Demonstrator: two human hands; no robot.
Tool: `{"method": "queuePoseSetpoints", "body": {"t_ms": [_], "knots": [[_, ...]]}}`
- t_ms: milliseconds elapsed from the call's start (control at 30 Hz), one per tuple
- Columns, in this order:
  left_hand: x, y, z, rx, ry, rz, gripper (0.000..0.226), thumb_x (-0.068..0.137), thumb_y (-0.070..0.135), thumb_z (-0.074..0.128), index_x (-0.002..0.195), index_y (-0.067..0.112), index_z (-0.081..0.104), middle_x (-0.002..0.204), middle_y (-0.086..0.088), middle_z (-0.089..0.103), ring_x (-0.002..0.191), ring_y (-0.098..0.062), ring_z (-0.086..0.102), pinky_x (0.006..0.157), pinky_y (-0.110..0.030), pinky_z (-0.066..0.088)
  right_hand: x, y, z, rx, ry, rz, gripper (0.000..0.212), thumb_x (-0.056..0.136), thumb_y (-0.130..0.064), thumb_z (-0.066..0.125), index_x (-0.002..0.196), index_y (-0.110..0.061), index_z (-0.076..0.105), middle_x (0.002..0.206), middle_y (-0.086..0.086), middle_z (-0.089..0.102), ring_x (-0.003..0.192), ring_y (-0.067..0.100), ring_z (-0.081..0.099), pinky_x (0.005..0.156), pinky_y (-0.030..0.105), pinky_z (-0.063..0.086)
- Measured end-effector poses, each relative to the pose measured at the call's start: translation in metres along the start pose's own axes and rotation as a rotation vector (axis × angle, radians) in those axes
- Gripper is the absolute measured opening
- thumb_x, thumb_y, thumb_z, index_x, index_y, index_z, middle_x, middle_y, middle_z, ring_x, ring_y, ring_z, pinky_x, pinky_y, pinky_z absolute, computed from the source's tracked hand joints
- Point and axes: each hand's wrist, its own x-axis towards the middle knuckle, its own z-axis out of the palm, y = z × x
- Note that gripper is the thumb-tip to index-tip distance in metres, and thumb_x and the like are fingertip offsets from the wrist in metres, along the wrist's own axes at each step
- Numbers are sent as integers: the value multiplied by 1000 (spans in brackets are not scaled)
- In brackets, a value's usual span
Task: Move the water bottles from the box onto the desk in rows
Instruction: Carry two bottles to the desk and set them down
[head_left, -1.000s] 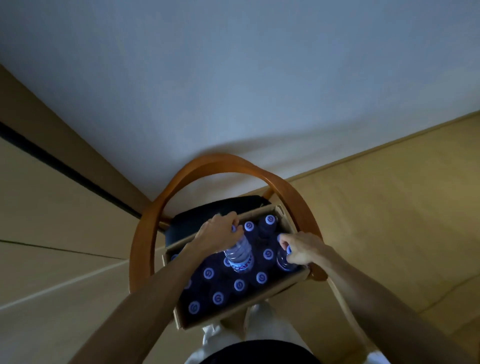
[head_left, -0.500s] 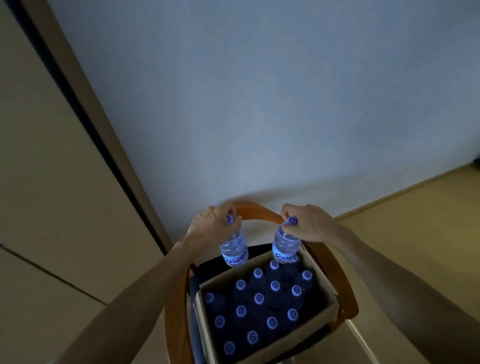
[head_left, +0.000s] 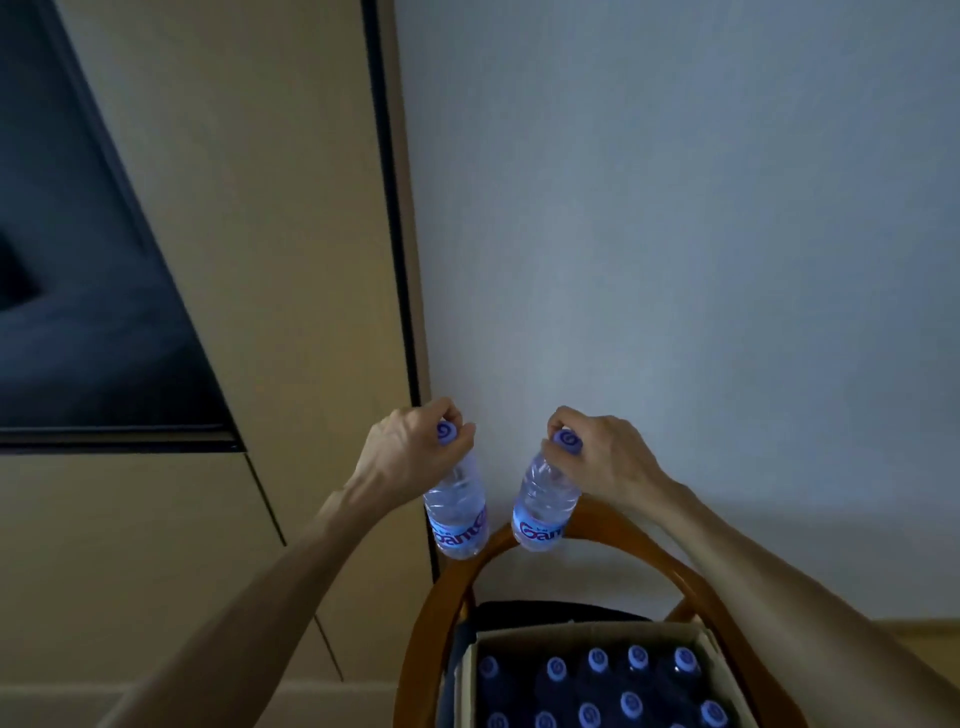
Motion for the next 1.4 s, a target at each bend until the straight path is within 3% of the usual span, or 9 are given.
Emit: {"method": "queuePoseSetpoints", "body": {"t_ms": [133,233,400,667,767,867,967,1200,1400], "knots": [[-19,-2,-47,49,99,-120,20,85,42,57,79,24,53,64,6,63,60,-20,61,57,-32,51,21,-40,-15,81,-2,-144,15,91,-38,55,90,-23,56,73,-4,63,65,19,58,59,26,42],[-36,-2,-84,40,186,-222,18,86,38,57,75,25,50,61,6,60,60,-20,61,56,-32,50,38,-77,-24,161,-12,-258,15,92,-37,53,86,-24,56,71,-6,63,65,16,59,60,30,48],[-70,-9,-153,64,306,-351,20,89,35,60,74,22,54,65,7,62,58,-9,58,54,-23,43,57,-150,-21,303,-45,-397,12,92,-36,56,86,-25,58,71,-8,62,66,14,57,65,31,47],[-137,-44,-255,337,445,-506,24,88,39,60,78,17,59,70,-2,64,67,-24,59,63,-32,48,69,-274,13,405,-117,-609,16,90,-43,52,88,-28,54,76,-8,65,72,18,61,70,39,52],[-163,-61,-287,352,464,-528,24,90,39,56,78,19,59,65,3,62,60,-16,58,57,-28,47,77,-314,23,429,-144,-671,16,92,-42,51,87,-27,54,75,-7,65,73,20,62,69,40,52],[-190,-82,-321,391,507,-536,22,95,33,54,81,16,62,65,4,63,56,-6,58,51,-10,38,86,-368,36,437,-178,-743,16,93,-41,51,86,-27,55,73,-9,64,73,18,61,70,38,52],[-210,-104,-357,438,546,-536,25,96,27,55,80,11,65,65,1,64,55,-8,57,51,-7,40,94,-427,52,461,-180,-805,16,92,-40,52,85,-26,56,72,-8,65,74,20,61,73,37,51],[-249,-175,-441,514,575,-615,24,95,32,55,84,14,64,70,0,66,64,-17,64,62,-27,52,112,-553,103,516,-198,-873,13,93,-36,51,88,-26,58,76,-7,66,78,21,62,74,37,51],[-271,-232,-499,621,574,-629,17,96,25,56,85,13,61,69,6,59,56,1,53,54,-3,40,130,-649,145,618,-234,-920,13,94,-35,51,89,-25,59,79,-3,67,77,19,61,67,33,49]]}}
